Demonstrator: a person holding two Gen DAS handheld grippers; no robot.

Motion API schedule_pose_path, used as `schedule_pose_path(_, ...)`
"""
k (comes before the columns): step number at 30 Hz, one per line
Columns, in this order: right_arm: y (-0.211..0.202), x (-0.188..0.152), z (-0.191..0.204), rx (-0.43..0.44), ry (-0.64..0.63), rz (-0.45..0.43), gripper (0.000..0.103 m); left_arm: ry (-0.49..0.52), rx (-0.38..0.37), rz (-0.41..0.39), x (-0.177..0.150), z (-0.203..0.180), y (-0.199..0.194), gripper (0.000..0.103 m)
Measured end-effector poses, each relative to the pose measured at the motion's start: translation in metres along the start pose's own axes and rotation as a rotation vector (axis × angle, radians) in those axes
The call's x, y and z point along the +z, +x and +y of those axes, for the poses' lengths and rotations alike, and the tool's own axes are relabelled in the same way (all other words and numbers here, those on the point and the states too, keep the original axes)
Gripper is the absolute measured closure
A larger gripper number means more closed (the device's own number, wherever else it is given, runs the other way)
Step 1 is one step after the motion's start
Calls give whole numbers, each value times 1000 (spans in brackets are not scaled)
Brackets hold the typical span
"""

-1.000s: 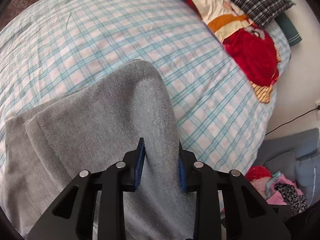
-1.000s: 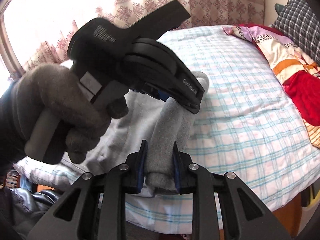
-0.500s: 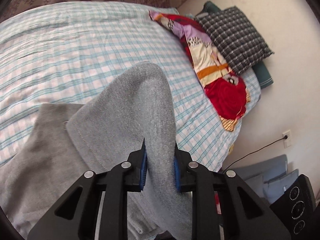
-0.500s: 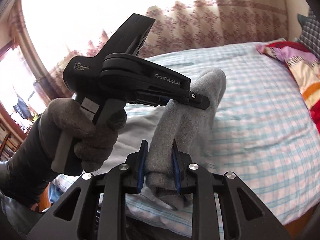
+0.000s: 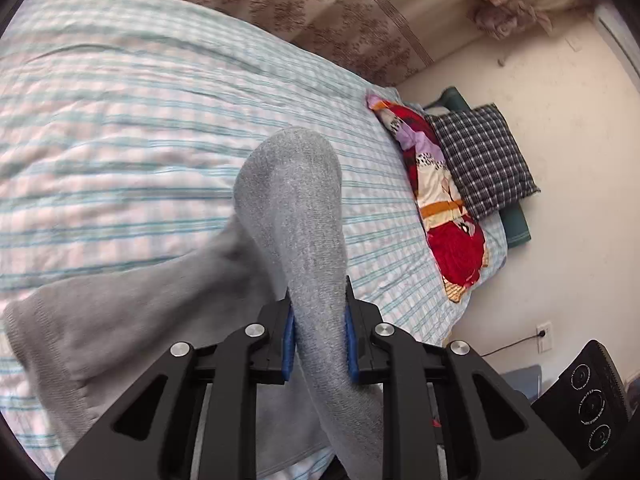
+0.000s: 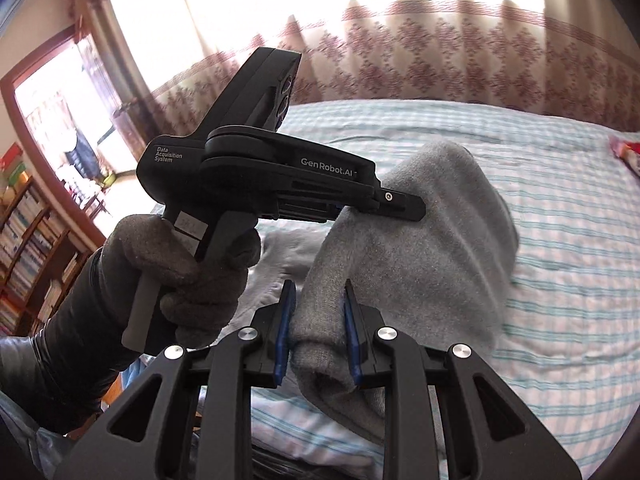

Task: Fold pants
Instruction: 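Lift and fold the held end over the pants with the left tool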

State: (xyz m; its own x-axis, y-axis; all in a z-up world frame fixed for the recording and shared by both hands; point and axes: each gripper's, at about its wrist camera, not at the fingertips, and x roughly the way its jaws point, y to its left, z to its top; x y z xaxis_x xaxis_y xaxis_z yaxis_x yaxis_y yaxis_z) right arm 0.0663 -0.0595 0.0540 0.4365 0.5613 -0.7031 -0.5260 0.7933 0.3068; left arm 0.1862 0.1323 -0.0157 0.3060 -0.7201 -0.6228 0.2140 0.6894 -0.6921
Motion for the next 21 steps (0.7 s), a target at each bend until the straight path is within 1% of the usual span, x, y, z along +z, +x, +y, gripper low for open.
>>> schedule_pose_path(7, 49, 12, 35, 66, -61, 89, 81, -96, 19, -42, -16, 63, -39, 84)
schedule_pose_path(11, 69, 10, 57, 90, -92, 124, 81, -141, 27, -66, -25, 93, -55, 85)
schedule_pose_path(15, 85, 9, 73, 111, -110, 155, 81, -188, 28, -85, -33, 117, -66, 85)
schedule_pose_path(21, 104, 4, 80, 125, -123, 207, 81, -240, 32, -89, -44, 145, -69, 85)
